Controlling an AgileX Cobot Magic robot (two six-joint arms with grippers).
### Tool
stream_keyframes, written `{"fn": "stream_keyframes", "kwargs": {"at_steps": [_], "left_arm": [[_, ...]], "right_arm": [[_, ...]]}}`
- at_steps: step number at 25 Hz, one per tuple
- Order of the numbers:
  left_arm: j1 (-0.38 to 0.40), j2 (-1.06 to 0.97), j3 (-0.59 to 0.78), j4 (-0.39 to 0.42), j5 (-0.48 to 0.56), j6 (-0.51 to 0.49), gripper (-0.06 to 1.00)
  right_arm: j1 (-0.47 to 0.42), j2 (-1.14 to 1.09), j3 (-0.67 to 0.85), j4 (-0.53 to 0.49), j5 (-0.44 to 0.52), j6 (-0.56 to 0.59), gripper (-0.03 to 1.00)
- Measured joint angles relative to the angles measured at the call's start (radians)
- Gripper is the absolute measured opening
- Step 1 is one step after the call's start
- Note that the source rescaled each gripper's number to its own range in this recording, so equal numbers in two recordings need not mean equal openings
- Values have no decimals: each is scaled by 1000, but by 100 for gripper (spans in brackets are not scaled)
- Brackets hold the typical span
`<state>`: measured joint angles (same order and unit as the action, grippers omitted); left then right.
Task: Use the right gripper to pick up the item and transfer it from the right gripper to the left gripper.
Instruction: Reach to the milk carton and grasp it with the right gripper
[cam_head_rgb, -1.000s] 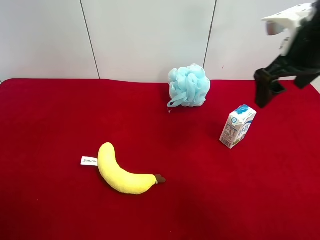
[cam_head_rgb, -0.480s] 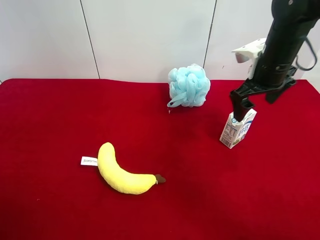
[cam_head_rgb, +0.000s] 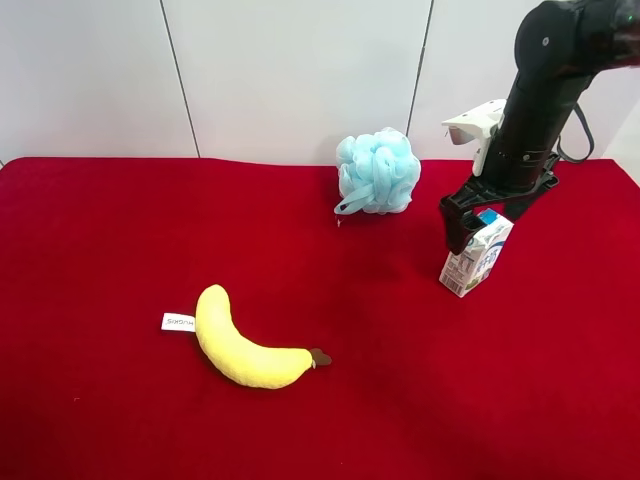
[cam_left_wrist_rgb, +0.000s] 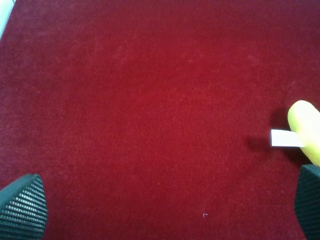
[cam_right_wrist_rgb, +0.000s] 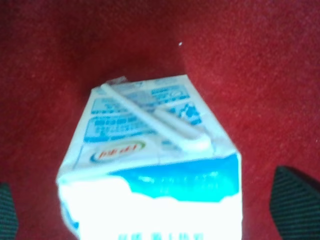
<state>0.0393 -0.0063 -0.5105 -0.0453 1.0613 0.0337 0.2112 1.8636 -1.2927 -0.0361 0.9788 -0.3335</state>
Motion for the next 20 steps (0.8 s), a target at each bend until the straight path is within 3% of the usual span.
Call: {"fn": "stream_keyframes", "kwargs": {"at_steps": [17, 20], "left_arm": [[0, 0, 0, 0, 0, 0, 100], [0, 0, 0, 0, 0, 0, 100]], "right_arm": [[0, 55, 0, -13, -13, -26, 100], [0, 57, 0, -13, -14, -30, 82]]}}
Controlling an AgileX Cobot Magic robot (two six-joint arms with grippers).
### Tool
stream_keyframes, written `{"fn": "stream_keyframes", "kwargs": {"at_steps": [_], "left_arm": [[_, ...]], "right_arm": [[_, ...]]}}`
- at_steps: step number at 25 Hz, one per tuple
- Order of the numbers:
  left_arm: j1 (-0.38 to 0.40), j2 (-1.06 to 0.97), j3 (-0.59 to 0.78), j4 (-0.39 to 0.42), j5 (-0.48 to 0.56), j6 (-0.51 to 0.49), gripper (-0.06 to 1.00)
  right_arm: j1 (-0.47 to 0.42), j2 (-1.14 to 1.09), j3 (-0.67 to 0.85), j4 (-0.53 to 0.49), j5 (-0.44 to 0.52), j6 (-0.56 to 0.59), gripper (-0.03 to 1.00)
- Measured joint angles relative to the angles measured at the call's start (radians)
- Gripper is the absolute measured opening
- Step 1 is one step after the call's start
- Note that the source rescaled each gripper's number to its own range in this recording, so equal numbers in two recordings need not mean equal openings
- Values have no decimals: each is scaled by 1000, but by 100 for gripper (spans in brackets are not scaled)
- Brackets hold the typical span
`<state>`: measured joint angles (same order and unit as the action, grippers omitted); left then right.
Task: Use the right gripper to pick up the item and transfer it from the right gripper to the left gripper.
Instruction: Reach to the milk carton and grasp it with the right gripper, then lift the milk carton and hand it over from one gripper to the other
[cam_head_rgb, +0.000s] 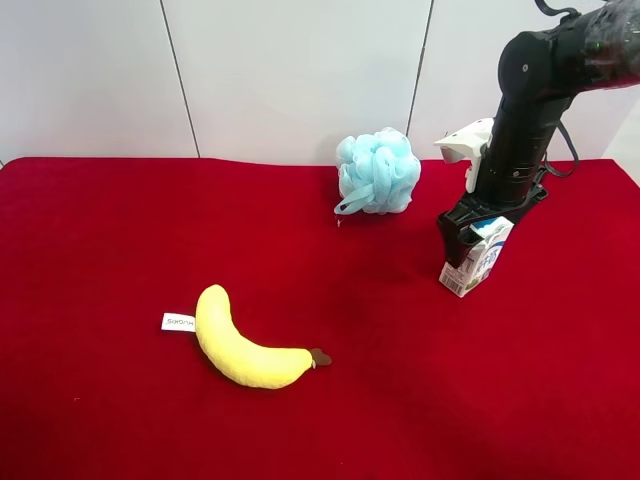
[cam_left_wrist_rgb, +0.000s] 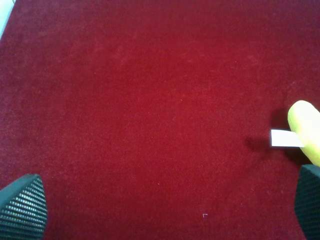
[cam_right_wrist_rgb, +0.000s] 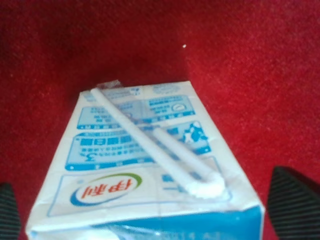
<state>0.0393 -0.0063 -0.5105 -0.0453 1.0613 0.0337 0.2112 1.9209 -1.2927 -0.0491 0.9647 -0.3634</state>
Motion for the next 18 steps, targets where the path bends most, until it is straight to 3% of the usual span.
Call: {"fn": "stream_keyframes", "kwargs": {"at_steps": [1, 2, 3, 4, 18], "left_arm": [[0, 0, 0, 0, 0, 0, 100], [0, 0, 0, 0, 0, 0, 100], [0, 0, 0, 0, 0, 0, 100], [0, 0, 0, 0, 0, 0, 100], [0, 0, 0, 0, 0, 0, 100]], "right_arm": [[0, 0, 0, 0, 0, -1, 70], [0, 0, 0, 0, -1, -9, 52], [0, 1, 0, 0, -5, -23, 30], [0, 1, 0, -3, -7, -36, 0], [0, -16, 0, -3, 1, -25, 2]]}}
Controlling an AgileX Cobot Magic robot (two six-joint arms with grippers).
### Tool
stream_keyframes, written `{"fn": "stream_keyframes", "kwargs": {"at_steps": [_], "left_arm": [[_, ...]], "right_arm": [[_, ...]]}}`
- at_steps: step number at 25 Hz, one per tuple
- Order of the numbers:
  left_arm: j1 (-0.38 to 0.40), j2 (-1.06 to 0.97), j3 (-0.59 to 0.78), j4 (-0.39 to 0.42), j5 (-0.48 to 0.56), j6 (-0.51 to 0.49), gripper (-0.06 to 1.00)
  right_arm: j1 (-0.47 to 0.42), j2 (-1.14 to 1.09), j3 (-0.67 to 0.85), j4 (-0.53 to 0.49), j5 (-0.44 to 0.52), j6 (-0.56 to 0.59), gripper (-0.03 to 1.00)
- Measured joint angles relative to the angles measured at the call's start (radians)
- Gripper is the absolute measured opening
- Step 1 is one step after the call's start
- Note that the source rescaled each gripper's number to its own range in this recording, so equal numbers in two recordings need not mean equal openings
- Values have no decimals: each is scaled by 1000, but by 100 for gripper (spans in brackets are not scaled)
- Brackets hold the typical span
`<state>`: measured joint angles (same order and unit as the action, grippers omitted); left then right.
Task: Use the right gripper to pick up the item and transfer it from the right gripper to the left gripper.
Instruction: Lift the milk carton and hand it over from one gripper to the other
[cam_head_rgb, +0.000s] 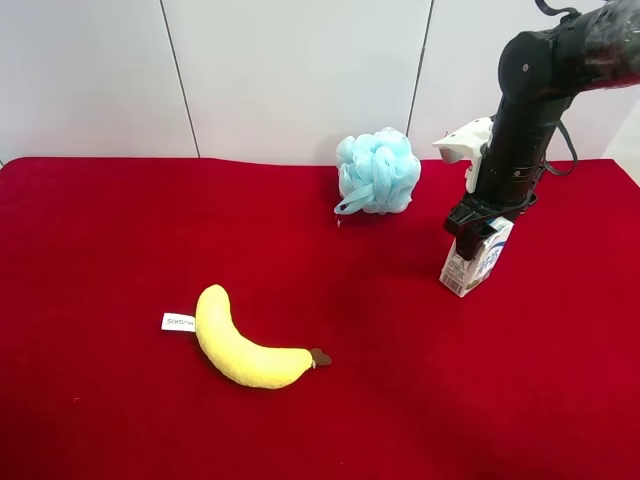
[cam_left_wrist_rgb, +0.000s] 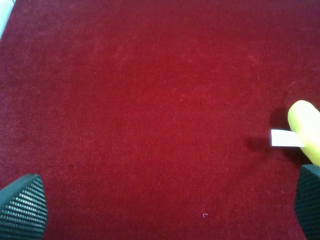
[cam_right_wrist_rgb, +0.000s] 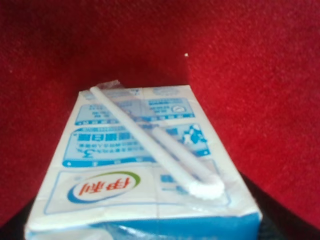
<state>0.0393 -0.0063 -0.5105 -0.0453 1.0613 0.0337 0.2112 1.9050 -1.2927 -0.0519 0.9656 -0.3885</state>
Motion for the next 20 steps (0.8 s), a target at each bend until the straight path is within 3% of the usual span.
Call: {"fn": "stream_keyframes", "kwargs": {"at_steps": [6, 20], "left_arm": [[0, 0, 0, 0, 0, 0, 100], [0, 0, 0, 0, 0, 0, 100]], "right_arm": [[0, -84, 0, 15, 51, 25, 2], [1, -306, 0, 216, 181, 26, 2]]}}
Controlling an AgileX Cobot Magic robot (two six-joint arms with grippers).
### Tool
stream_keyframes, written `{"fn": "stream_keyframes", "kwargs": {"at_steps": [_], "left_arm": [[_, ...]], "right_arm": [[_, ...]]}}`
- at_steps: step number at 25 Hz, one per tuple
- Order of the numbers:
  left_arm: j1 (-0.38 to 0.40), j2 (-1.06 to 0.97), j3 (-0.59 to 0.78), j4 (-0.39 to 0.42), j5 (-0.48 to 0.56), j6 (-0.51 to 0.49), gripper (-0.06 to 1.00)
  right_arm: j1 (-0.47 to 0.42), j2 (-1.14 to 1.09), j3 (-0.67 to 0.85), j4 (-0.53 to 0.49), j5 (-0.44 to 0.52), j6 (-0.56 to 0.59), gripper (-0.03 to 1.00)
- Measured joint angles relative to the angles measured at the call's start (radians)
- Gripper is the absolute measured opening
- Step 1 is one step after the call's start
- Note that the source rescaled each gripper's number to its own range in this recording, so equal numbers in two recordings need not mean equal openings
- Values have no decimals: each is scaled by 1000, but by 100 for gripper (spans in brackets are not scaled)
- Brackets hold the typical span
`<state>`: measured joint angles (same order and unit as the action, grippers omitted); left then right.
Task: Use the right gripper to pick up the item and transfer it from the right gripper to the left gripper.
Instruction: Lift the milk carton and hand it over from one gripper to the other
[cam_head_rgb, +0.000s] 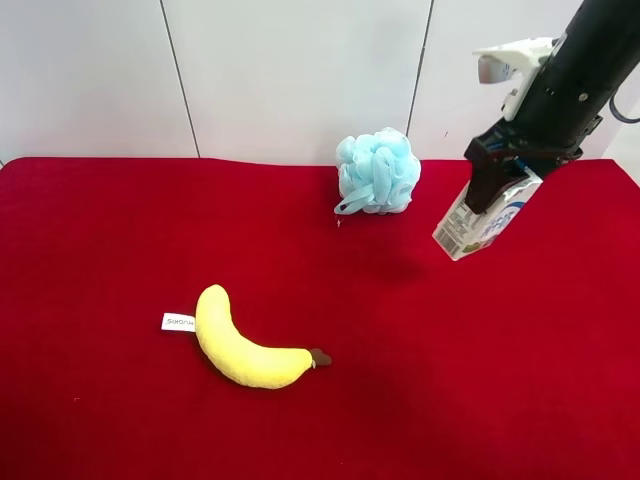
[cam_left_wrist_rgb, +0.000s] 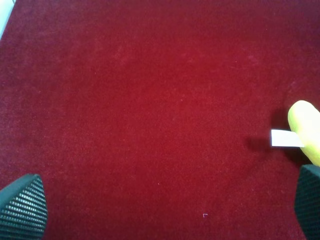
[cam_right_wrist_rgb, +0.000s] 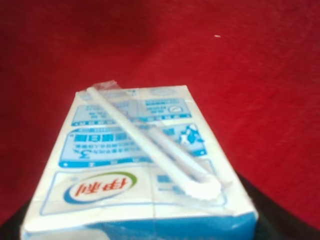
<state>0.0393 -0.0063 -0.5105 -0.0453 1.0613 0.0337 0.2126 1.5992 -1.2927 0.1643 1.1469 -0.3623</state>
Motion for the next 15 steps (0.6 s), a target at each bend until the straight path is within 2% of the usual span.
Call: {"fn": "stream_keyframes", "kwargs": {"at_steps": [6, 9, 15], "left_arm": [[0, 0, 0, 0, 0, -1, 100], [0, 0, 0, 0, 0, -1, 100], [0, 0, 0, 0, 0, 0, 100]], "right_arm": [[83, -52, 0, 47, 21, 0, 2], [126, -53, 0, 117, 17, -1, 2], [217, -53, 0, 250, -72, -20, 2]]}}
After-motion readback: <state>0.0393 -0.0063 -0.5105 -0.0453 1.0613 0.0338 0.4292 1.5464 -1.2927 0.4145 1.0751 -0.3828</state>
